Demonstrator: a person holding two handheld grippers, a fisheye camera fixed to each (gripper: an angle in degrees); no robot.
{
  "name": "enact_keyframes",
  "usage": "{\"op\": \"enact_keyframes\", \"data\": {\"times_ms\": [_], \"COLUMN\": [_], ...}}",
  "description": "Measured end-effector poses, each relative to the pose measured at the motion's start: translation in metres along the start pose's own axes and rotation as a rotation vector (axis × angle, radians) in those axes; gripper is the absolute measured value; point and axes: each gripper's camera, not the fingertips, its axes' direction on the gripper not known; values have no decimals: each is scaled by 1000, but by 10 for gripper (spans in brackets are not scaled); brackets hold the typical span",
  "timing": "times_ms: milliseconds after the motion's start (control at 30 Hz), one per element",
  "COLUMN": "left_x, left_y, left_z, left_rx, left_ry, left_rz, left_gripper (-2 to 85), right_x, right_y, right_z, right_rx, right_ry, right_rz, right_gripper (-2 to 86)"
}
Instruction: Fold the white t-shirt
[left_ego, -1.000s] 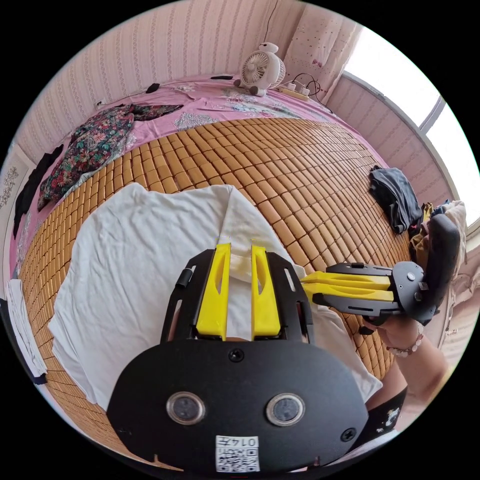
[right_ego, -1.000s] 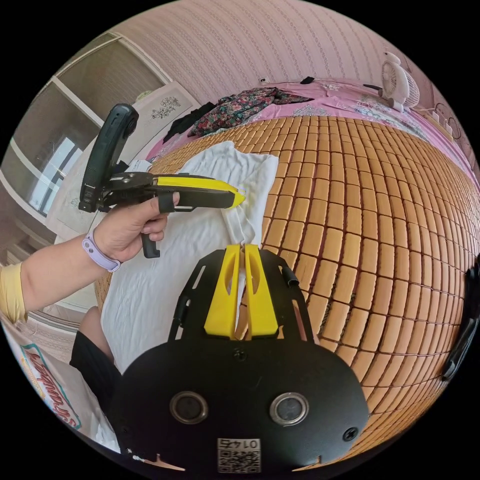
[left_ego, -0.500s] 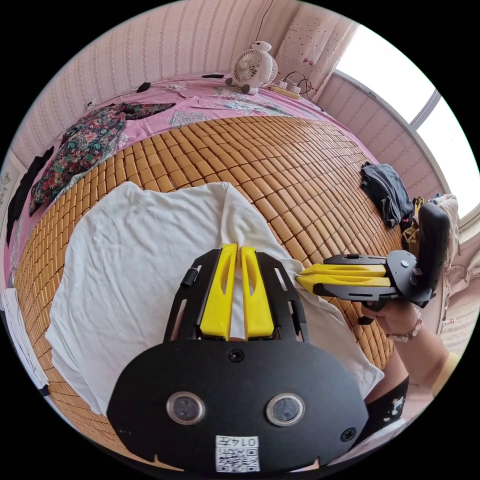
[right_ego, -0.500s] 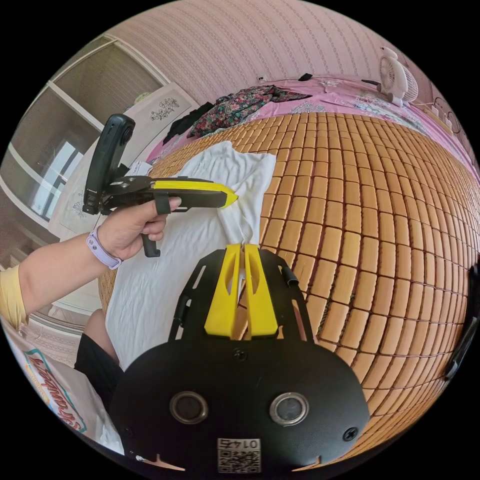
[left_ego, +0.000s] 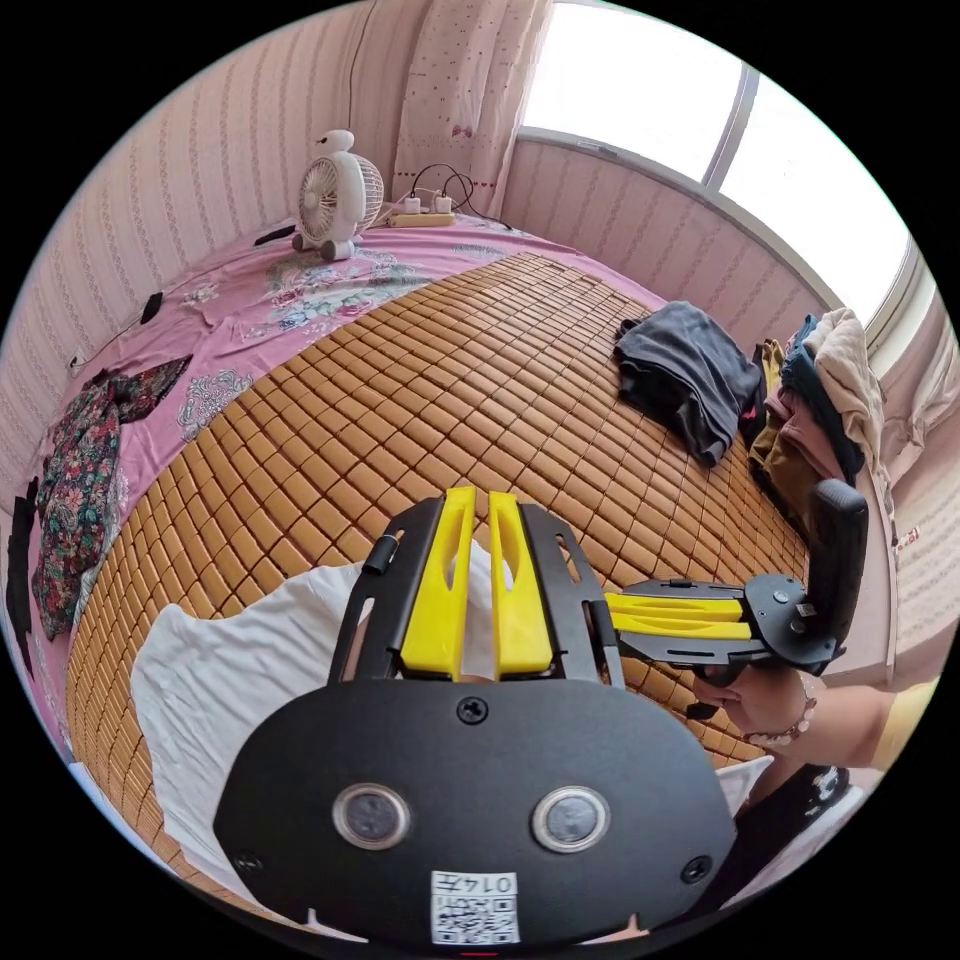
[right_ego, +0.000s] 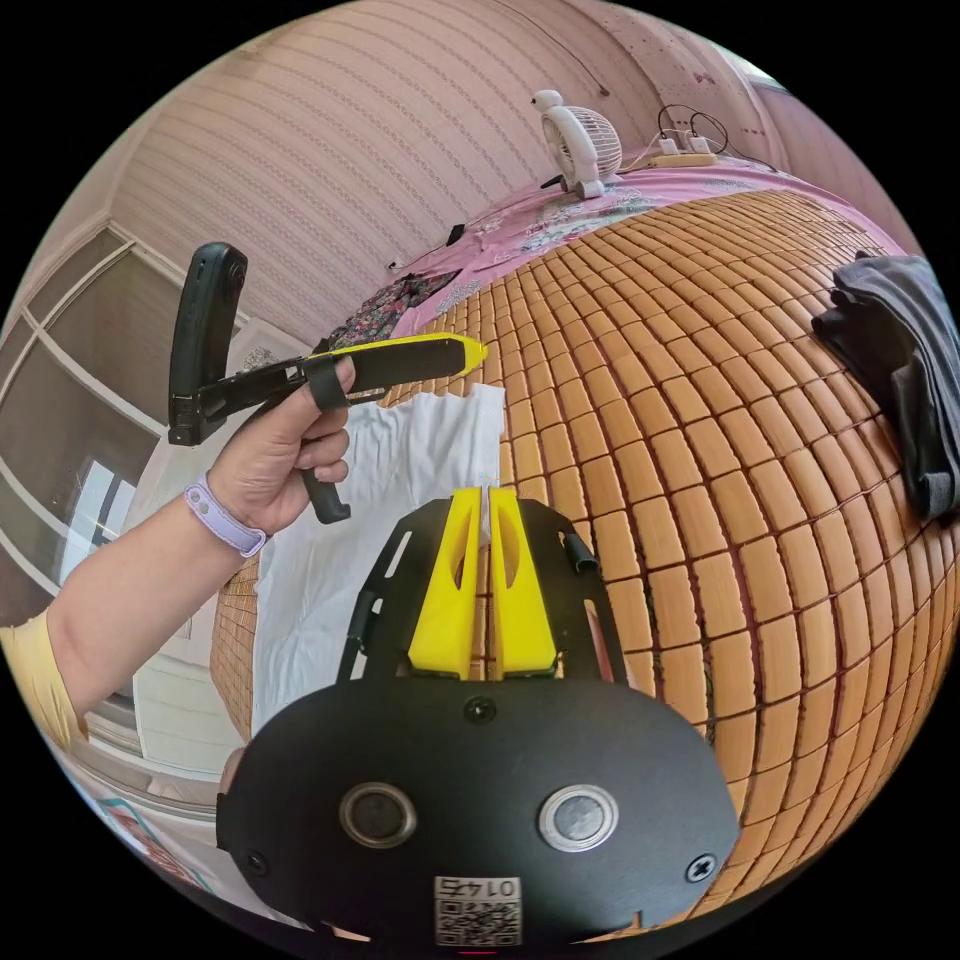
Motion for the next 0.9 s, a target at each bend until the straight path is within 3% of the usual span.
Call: {"op": "enact_keyframes", "data": {"times_ms": [300,467,633,800,900], "left_x": [-38,-112,-156,-162,-163], "left_y": [82,165,227,265,278], "left_z": [-56,-77,-83,-99,-105], "left_rx": [66,-53,-149,14,25], "left_ry": [-71,-322,-420,-400,-439], "left_rz": [-106,-276,-435,-528,-572], "left_gripper": [1,11,9,2,0], "right_x": [-41,-63,-63,-77,-77], "right_y": [-1,-43,-59,-44,-37], "right_z": [11,50,94,94,110], "right_rx": [8,-64,-217,-109,-170], "right_ry": [99,212,216,382,389], "right_rz": [-180,-242,-219,-270,-281], "right_gripper": [15,15,13,12,11]}}
